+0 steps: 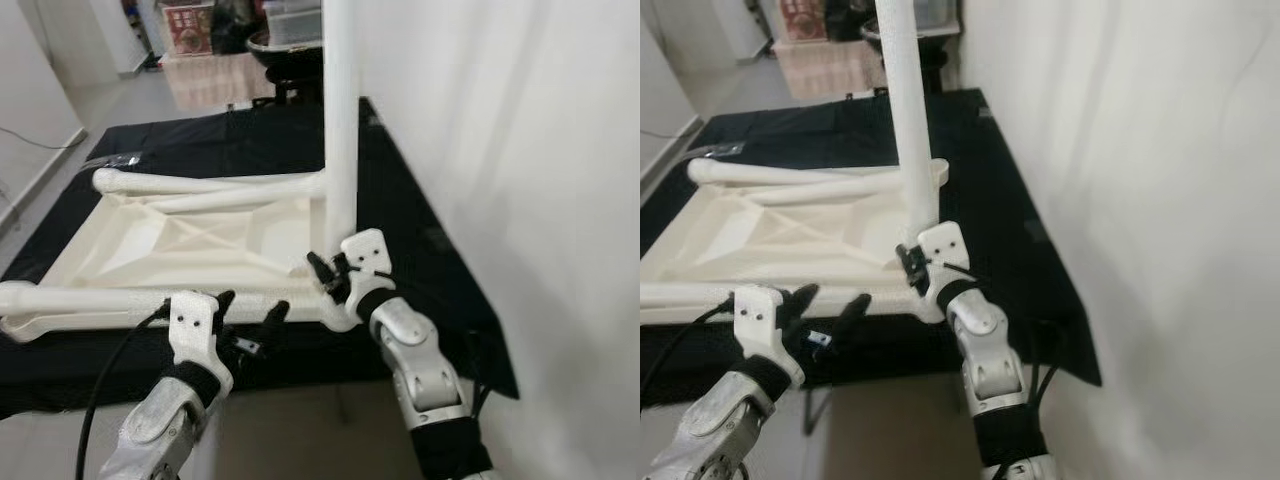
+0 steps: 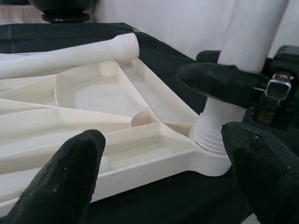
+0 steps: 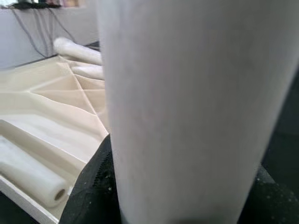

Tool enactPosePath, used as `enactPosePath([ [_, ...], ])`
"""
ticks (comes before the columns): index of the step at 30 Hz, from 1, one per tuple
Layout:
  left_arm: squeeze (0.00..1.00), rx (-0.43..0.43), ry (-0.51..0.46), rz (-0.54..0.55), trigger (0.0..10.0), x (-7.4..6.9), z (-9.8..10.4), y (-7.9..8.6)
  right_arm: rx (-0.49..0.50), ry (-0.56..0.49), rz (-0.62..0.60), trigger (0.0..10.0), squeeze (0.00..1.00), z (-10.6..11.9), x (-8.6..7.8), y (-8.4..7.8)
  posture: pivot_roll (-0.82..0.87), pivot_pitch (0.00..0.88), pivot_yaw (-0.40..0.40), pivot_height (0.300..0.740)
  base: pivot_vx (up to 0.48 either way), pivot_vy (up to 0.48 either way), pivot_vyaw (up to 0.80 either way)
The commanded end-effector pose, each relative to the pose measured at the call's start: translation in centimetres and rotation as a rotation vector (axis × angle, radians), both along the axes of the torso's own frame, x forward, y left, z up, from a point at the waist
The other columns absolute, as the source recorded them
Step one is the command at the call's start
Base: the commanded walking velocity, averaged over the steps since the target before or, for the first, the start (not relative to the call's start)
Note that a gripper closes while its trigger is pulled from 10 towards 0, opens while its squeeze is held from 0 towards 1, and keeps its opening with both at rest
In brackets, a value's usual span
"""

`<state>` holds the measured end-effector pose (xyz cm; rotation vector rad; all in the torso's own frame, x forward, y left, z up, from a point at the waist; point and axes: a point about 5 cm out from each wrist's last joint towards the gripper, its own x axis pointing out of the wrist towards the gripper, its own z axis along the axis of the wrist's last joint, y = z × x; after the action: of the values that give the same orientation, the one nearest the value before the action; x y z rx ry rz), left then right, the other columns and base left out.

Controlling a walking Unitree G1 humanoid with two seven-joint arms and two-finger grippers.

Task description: Building children table

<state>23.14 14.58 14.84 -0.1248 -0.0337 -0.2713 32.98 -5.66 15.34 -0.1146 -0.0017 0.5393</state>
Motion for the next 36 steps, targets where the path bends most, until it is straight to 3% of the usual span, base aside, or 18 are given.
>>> enactPosePath([
  [1, 0.00, 0.040, 0.023, 0.063, 10.0, 0.0, -0.6, 0.6, 0.019, 0.077, 0.054, 10.0, 0.00, -1.2, -0.6, 1.2, -0.04, 0.062, 0.041, 0.740, 0.000, 0.000, 0.00],
  [7, 0.00, 0.064, 0.020, 0.119, 10.0, 0.2, -0.5, 1.0, 0.043, 0.019, 0.059, 10.0, 0.00, 0.0, -2.0, 0.1, -0.05, 0.059, 0.046, 0.740, 0.000, 0.000, 0.00],
  [8, 0.00, 0.069, 0.020, 0.124, 10.0, 0.3, -0.6, 1.1, 0.058, 0.016, 0.050, 10.0, 1.00, 0.3, -2.0, 0.0, -0.06, 0.053, 0.048, 0.740, 0.000, 0.000, 0.00],
  [11, 0.00, 0.076, 0.020, 0.129, 10.0, 0.4, -0.6, 1.1, 0.077, 0.010, 0.041, 10.0, 1.00, 0.5, -1.8, -0.2, -0.06, 0.053, 0.048, 0.740, 0.000, 0.000, 0.00],
  [14, 0.00, 0.127, 0.010, 0.221, 10.0, 0.6, -0.4, 1.9, 0.096, -0.020, 0.001, 10.0, 1.00, 1.1, -1.6, -2.0, -0.06, 0.052, 0.052, 0.740, 0.000, 0.000, 0.00],
  [18, 0.00, 0.139, 0.008, 0.243, 10.0, 0.6, -0.3, 2.1, 0.099, -0.024, -0.008, 10.0, 1.00, 1.2, -1.6, -2.5, -0.06, 0.052, 0.052, 0.740, 0.000, 0.000, 0.00],
  [19, 0.00, 0.169, 0.005, 0.293, 10.0, 0.5, -0.3, 2.7, 0.097, -0.036, -0.052, 10.0, 1.00, 1.2, -2.2, -4.0, -0.07, 0.059, 0.061, 0.740, 0.000, 0.000, 0.00],
  [20, 0.00, 0.201, 0.007, 0.336, 10.0, 0.2, -0.3, 3.3, 0.068, -0.049, -0.092, 10.0, 0.69, 1.2, -2.9, -5.6, -0.08, 0.062, 0.073, 0.740, 0.000, 0.000, 0.00],
  [22, 0.00, 0.223, 0.008, 0.365, 10.0, 0.1, -0.2, 3.6, 0.044, -0.057, -0.117, 10.0, 0.69, 1.1, -3.5, -6.5, -0.08, 0.062, 0.076, 0.740, 0.000, 0.000, 0.00],
  [23, 0.00, 0.250, 0.012, 0.381, 10.0, -0.1, -0.3, 3.9, 0.018, -0.054, -0.137, 10.0, 0.00, 0.8, -4.0, -7.4, -0.08, 0.062, 0.087, 0.740, 0.000, 0.000, 0.00],
  [29, 0.00, 0.313, 0.056, 0.384, 10.0, -1.4, -1.1, 4.6, -0.046, -0.002, -0.199, 10.0, 0.00, -0.6, -5.9, -9.0, -0.08, 0.066, 0.108, 0.740, 0.000, 0.000, 0.00],
  [36, 0.00, 0.345, 0.060, 0.336, 10.0, -2.6, -1.8, 4.2, -0.117, 0.005, -0.253, 10.0, 0.00, -1.3, -7.4, -10.3, -0.07, 0.071, 0.104, 0.740, 0.000, 0.000, 0.00],
])
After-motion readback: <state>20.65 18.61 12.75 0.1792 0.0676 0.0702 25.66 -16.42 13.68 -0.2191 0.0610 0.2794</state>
